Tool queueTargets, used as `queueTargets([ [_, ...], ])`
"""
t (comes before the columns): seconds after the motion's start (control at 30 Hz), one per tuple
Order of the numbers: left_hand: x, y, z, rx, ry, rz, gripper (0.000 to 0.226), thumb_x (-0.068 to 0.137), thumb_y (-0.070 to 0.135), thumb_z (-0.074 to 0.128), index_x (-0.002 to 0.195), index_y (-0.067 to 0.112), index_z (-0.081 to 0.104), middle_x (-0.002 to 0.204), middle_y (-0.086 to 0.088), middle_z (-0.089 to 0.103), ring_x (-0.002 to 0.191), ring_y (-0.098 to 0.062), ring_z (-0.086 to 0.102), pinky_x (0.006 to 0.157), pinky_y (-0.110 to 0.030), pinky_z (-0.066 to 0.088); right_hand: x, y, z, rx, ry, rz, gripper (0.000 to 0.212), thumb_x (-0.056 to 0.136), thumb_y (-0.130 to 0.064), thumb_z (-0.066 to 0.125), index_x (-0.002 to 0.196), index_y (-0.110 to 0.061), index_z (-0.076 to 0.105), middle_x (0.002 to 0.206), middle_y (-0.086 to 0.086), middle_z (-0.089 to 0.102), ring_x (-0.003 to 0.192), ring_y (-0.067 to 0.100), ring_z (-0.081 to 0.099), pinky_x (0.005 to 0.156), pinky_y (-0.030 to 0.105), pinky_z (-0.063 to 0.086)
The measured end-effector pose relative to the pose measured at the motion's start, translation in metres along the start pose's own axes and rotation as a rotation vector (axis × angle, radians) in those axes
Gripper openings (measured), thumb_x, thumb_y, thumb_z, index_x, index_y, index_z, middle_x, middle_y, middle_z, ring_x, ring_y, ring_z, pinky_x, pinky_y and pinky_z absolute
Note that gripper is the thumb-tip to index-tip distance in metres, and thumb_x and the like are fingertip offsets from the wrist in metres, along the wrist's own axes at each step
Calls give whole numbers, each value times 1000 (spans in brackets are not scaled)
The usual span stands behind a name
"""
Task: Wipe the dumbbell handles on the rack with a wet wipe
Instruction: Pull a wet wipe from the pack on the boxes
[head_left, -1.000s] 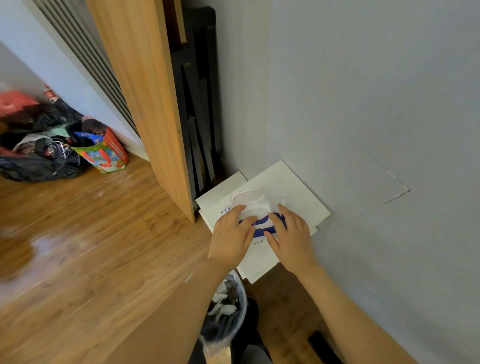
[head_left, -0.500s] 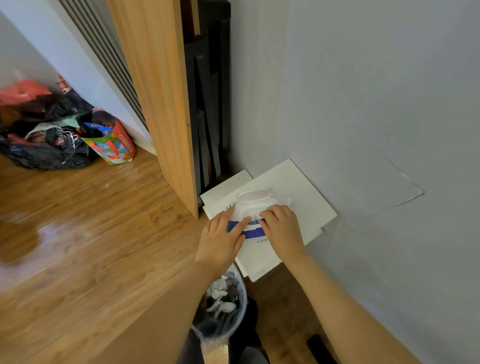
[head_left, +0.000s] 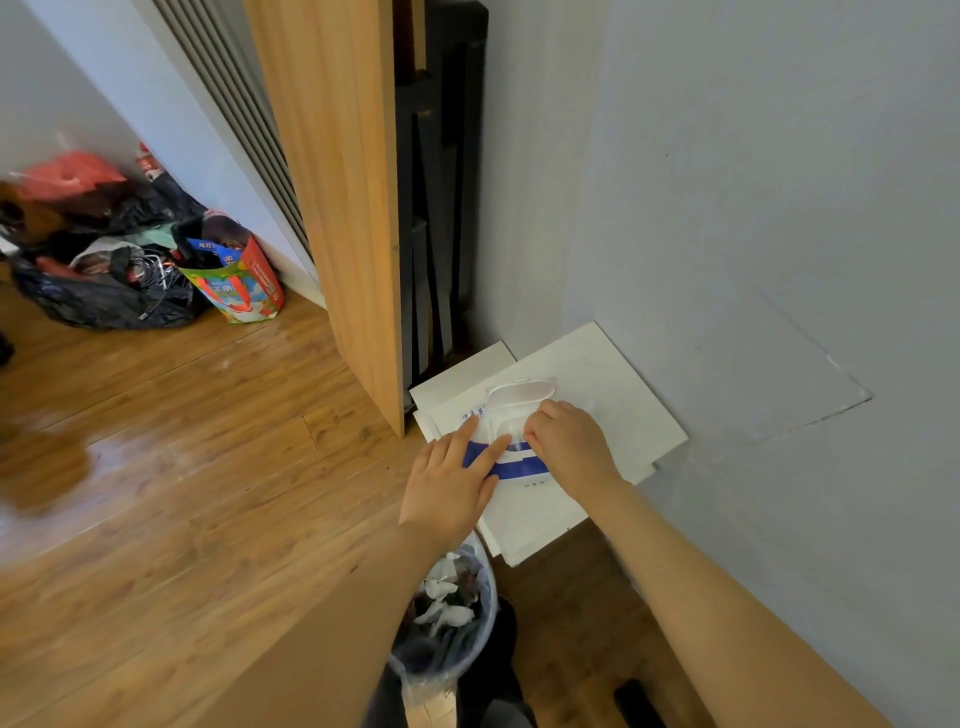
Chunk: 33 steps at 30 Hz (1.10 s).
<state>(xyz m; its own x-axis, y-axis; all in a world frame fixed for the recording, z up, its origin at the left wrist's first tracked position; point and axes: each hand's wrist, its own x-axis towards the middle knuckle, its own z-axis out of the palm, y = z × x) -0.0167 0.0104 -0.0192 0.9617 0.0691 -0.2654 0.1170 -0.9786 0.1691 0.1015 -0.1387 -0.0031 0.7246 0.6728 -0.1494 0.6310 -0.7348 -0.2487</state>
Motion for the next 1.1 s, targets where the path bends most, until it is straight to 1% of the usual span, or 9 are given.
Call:
queueTargets([
  [0.07, 0, 2, -1, 28, 27, -4, 50, 104, 46, 33, 153, 40, 27, 160, -9, 29, 139, -32, 40, 114, -45, 30, 5, 1, -1, -12, -9, -12, 42, 96, -36, 57, 130, -12, 53, 134, 7, 55, 117, 22, 57, 101, 26, 43],
  [0.17, -1, 4, -4, 53, -64, -24, 54, 105, 50, 21, 155, 43, 4, 166, -6, 5, 149, -30, 18, 121, -44, 12, 8, 4, 2, 15, 0, -17, 34, 99, -33, 53, 124, -9, 54, 127, 8, 58, 110, 19, 58, 95, 21, 45],
  [0.3, -4, 5, -5, 77, -75, -44, 56, 105, 52, 17, 153, 44, -10, 166, -4, -10, 151, -29, 6, 123, -44, 8, 2, 8, 2, 110, 8, 29, 37, 97, -32, 57, 124, -7, 53, 129, 10, 55, 113, 22, 57, 96, 23, 45],
  [0.47, -5, 9, -5, 43, -90, -63, 57, 105, 52, 18, 152, 45, -13, 165, -3, -14, 152, -29, 3, 123, -44, 7, -9, 9, 6, 205, 112, 16, 34, 85, -23, 73, 112, -3, 65, 118, 17, 63, 103, 31, 65, 88, 35, 52],
  [0.67, -5, 13, -8, 40, -98, -77, 58, 104, 52, 17, 153, 44, -12, 165, -4, -14, 152, -30, 3, 123, -45, 8, -11, 4, 11, 332, 188, 134, 31, 87, -28, 70, 112, -9, 66, 120, 8, 62, 102, 24, 64, 86, 22, 49],
  [0.8, -5, 15, -9, 55, -99, -79, 57, 105, 51, 18, 154, 42, -10, 165, -6, -13, 152, -31, 3, 123, -45, 7, -12, -1, 13, 224, 238, 58, 34, 64, -16, 89, 89, -4, 72, 95, 14, 70, 76, 29, 70, 67, 36, 58],
  [0.9, -5, 17, -9, 57, -107, -83, 58, 105, 52, 17, 154, 42, -11, 165, -6, -13, 152, -31, 3, 123, -46, 8, -15, -4, 13, 184, 258, 52, 47, 51, -20, 95, 89, -5, 71, 90, 13, 71, 69, 28, 70, 62, 35, 58],
  [1.0, -5, 16, -10, 49, -120, -74, 59, 105, 52, 18, 154, 40, -12, 165, -6, -14, 150, -31, 9, 122, -43, 13, -17, -5, 18, 219, 294, 47, 52, 51, -19, 95, 94, -3, 69, 93, 15, 71, 72, 30, 71, 64, 37, 58],
  [1.1, -4, 16, -12, 21, -142, -74, 59, 105, 51, 19, 154, 41, -12, 165, -4, -14, 150, -30, 12, 120, -41, 19, -22, -9, 15, 383, 332, 132, 44, 71, -12, 83, 109, 1, 64, 111, 20, 66, 91, 35, 68, 75, 42, 57],
])
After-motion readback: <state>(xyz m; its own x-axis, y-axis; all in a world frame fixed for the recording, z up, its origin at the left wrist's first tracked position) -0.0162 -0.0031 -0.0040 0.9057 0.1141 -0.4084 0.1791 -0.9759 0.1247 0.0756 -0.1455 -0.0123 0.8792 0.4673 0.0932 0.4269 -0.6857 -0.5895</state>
